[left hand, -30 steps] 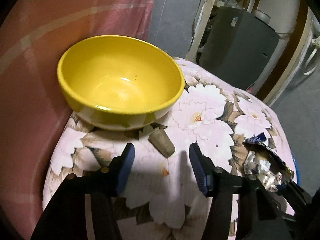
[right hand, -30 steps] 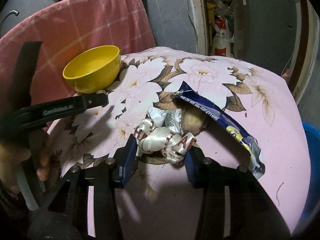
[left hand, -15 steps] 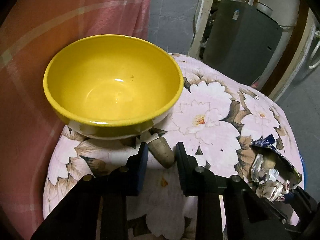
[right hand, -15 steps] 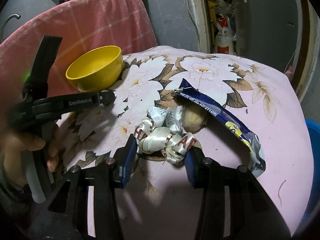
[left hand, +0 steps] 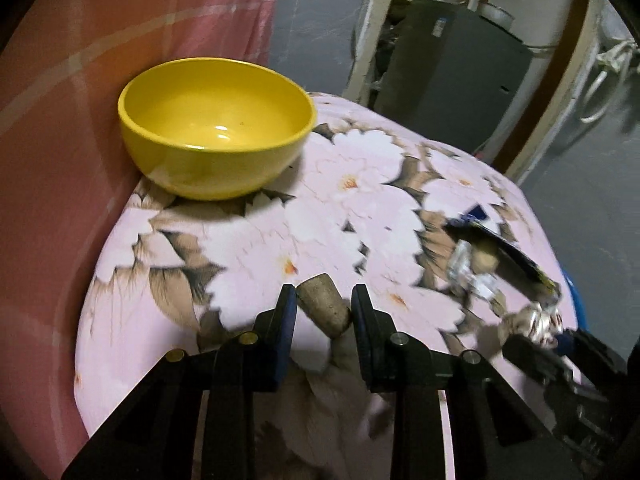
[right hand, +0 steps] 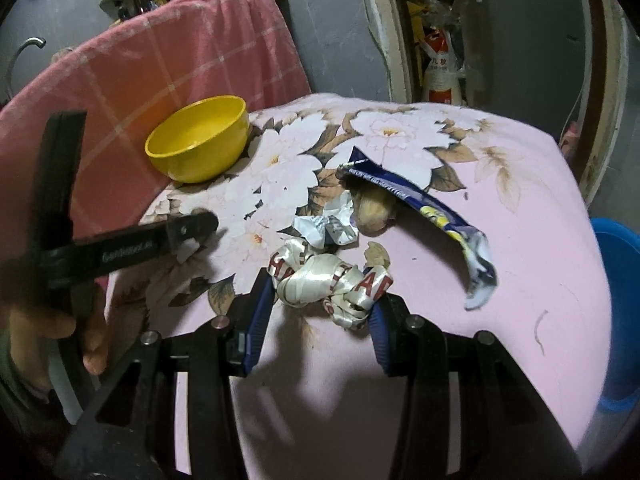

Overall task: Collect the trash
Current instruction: 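Carry both items over the blue bucket and open both tools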

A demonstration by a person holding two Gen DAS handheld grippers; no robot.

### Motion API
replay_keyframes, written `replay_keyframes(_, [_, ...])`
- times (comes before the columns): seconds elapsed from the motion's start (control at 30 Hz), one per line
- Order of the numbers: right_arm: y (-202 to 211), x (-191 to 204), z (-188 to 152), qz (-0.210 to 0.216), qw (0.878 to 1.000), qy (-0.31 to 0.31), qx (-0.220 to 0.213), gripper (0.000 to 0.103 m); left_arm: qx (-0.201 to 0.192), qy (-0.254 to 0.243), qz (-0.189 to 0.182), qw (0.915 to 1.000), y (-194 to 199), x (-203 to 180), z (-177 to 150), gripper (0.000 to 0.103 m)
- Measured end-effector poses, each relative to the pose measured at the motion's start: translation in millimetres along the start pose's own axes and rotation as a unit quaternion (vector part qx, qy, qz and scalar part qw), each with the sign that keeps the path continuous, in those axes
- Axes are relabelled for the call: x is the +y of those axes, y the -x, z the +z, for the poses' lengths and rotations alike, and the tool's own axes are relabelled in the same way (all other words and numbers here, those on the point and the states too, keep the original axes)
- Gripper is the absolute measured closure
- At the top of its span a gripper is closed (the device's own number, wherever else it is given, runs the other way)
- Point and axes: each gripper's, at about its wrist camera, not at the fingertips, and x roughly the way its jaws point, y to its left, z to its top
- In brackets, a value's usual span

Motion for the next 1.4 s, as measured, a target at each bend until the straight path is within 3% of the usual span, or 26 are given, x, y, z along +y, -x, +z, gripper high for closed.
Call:
replay_keyframes(0.17, [28,1,-2,-0.005,0.999,0.004,-0.033,0.051,-0.041,-0.012,-0.033,0.9985,28,-23,-8,0.079])
replay_keyframes(0.3, [64,2,-1,-0.013,0.996,0.015,-0.090,0.051,-0.092,-0.027,-0.063,0.9934,56,-45,-5,0.079])
replay_keyframes(0.57, [135,-3,6,-0.044,0.974,0.040,-0.218,0.051,-0.204,-0.061,-0.121,0.9695,99,-92,8,0.079])
replay_keyframes(0.77, [178,-20,5,-0.080,0.953,0.046,-0.288,0.049,-0.247,-0.082,-0.149,0.9540,112,-132,17,0.079])
replay_keyframes(0.97, [206,-55,-1,-0.114,0.940,0.024,-0.321,0.048,-0.254,-0.114,-0.172,0.9451,113,-175,21,0.079])
replay_keyframes(1.2, [225,-104,-12,-0.143,0.934,-0.011,-0.327,0.048,-0.237,-0.163,-0.194,0.9378,96,-231,18,0.079])
replay_keyframes(1.4, [222,-150,-26,-0.162,0.934,-0.053,-0.314,0.048,-0.196,-0.187,-0.204,0.9408,60,-270,17,0.079])
